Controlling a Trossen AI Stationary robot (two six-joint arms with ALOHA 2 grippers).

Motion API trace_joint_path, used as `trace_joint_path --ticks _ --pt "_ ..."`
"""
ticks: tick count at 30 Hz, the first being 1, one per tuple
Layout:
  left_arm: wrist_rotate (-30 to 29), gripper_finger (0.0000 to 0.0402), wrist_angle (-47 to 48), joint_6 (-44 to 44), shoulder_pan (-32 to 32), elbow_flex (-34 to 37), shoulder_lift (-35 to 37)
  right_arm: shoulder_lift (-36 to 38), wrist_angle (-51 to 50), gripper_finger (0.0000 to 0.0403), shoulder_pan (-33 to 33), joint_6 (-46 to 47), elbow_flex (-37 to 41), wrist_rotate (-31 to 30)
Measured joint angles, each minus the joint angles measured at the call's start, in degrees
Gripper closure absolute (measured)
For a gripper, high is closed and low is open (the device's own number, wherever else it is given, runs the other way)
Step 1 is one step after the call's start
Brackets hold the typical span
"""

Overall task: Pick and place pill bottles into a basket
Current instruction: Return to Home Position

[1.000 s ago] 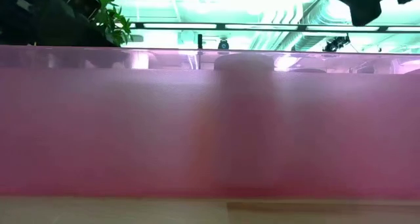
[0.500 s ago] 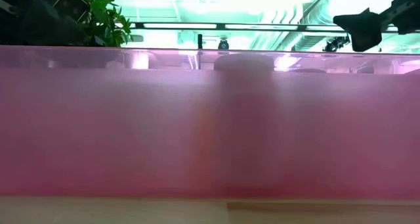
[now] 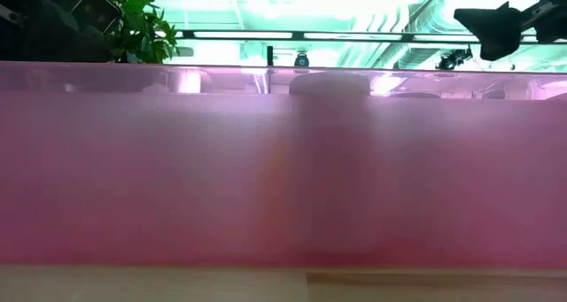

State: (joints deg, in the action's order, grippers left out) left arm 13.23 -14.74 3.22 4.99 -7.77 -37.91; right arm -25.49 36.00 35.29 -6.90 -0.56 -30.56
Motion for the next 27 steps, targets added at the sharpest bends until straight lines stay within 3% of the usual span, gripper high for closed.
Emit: trace_joint_path --ticks 3,10,17,19,27 --pt "0.0 0.0092 0.0 -0.6 0.0 0.0 0.0 0.0 3.0 0.0045 0.1 -3.8 0.0 -0.3" --pt "0.0 0.0092 -0.1 -1.5 0.0 0.0 0.9 -0.3 5.9 0.0045 0.1 -6.8 0.0 6.9" --pt "-2.1 0.0092 0.0 -1.3 -0.1 0.0 1.0 -1.9 0.6 0.0045 0.0 1.8 0.0 -6.5" --pt "-3.1 0.0092 -0.1 -1.3 -0.1 0.0 1.1 -1.9 -0.9 0.0045 0.0 4.3 0.0 -7.7" --pt "-3.5 0.0092 -0.3 0.7 -0.1 0.0 1.0 -1.8 -2.6 0.0045 0.0 5.4 0.0 -0.2"
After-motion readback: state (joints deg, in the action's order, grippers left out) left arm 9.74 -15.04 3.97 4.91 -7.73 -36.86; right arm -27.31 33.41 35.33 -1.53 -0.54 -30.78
